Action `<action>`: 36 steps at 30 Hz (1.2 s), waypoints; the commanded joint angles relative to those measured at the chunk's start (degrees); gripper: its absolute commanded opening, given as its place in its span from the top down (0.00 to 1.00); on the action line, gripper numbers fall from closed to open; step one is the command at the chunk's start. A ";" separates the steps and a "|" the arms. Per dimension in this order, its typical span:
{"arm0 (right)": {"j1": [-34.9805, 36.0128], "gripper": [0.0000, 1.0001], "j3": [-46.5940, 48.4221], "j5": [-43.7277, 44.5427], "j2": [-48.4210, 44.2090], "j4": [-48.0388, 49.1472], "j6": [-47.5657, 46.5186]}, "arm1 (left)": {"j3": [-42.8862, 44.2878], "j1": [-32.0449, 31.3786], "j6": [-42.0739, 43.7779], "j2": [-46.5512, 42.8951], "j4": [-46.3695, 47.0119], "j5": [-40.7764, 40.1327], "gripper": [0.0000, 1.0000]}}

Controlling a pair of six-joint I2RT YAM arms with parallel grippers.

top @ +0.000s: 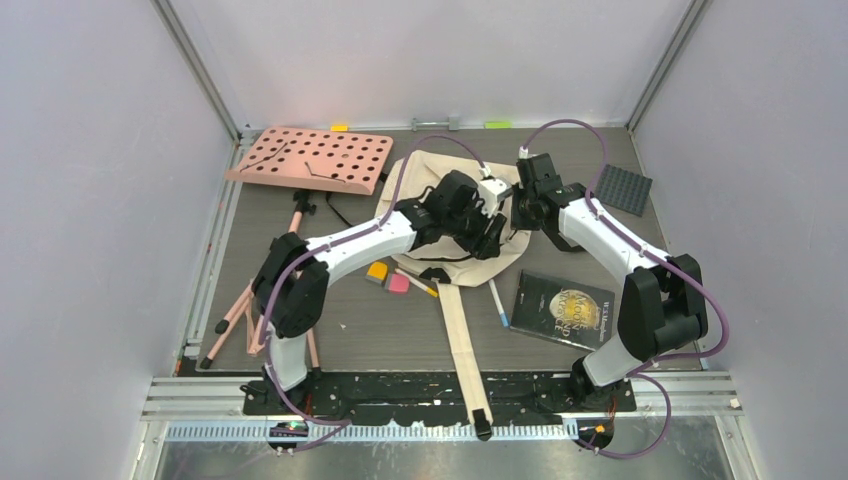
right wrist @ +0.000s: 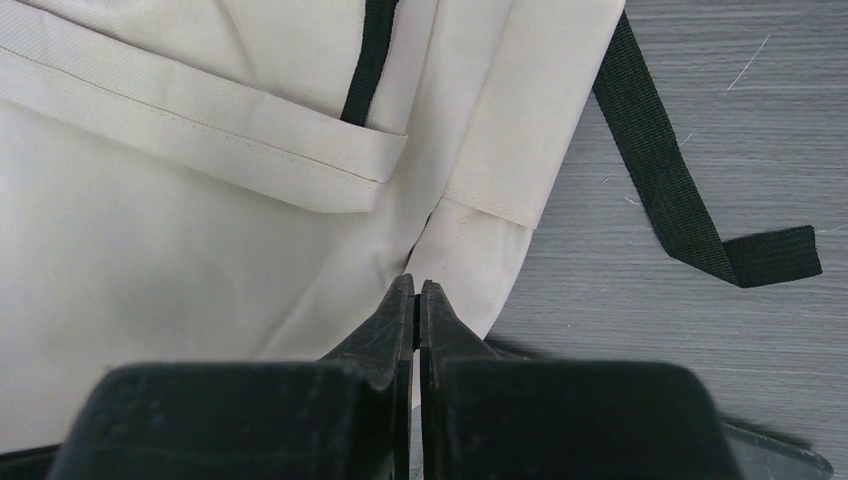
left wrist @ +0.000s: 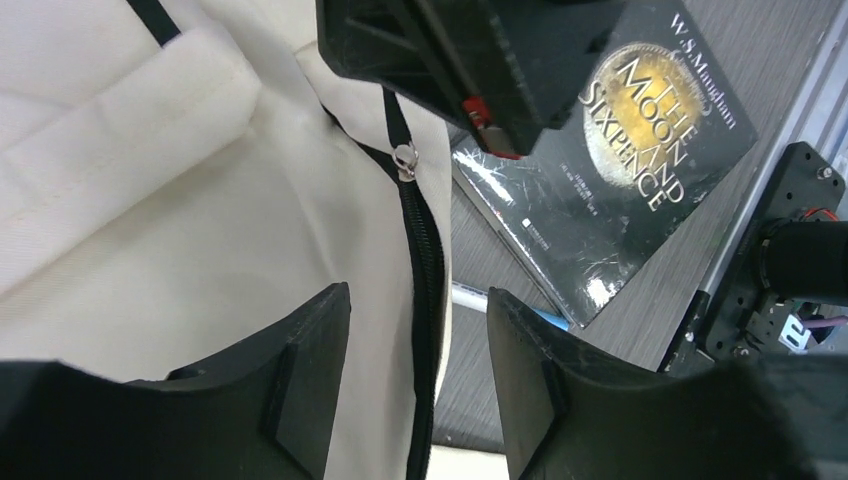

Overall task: Pack the student bag
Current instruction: Unzip the student bag at the center of the board.

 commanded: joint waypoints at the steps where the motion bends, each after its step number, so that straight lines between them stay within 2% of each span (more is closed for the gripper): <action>1: -0.26 0.99 0.41 0.86 -2.29 1.98 0.10 | 2.02 -0.10 -0.62 1.26 1.40 2.03 0.46; 3: -0.25 0.99 0.50 0.94 -2.22 2.11 0.12 | 1.21 -0.16 0.19 1.04 0.85 1.55 0.49; 4: -0.26 0.99 0.51 0.97 -2.17 2.14 0.12 | 0.78 -0.20 0.56 0.77 0.32 1.39 0.56; 7: -0.22 0.99 0.67 2.15 -1.62 2.05 0.20 | -1.10 -0.45 1.49 -0.62 -0.76 0.96 0.90; 8: -0.24 0.99 0.73 2.58 -1.52 1.98 0.25 | -2.15 -0.59 1.88 -1.46 -0.79 0.80 0.97; 9: -0.21 0.99 0.88 3.63 -1.24 1.55 0.33 | -3.31 -0.68 2.37 -2.29 -0.80 0.48 1.00; 22: -2.25 0.99 1.71 9.80 1.16 -0.57 1.53 | -11.90 -0.82 4.85 -8.71 -3.77 -3.55 1.00; 36: -5.29 0.99 6.53 10.74 7.18 0.33 0.42 | -10.66 -0.82 5.54 -8.62 -3.63 -3.90 1.00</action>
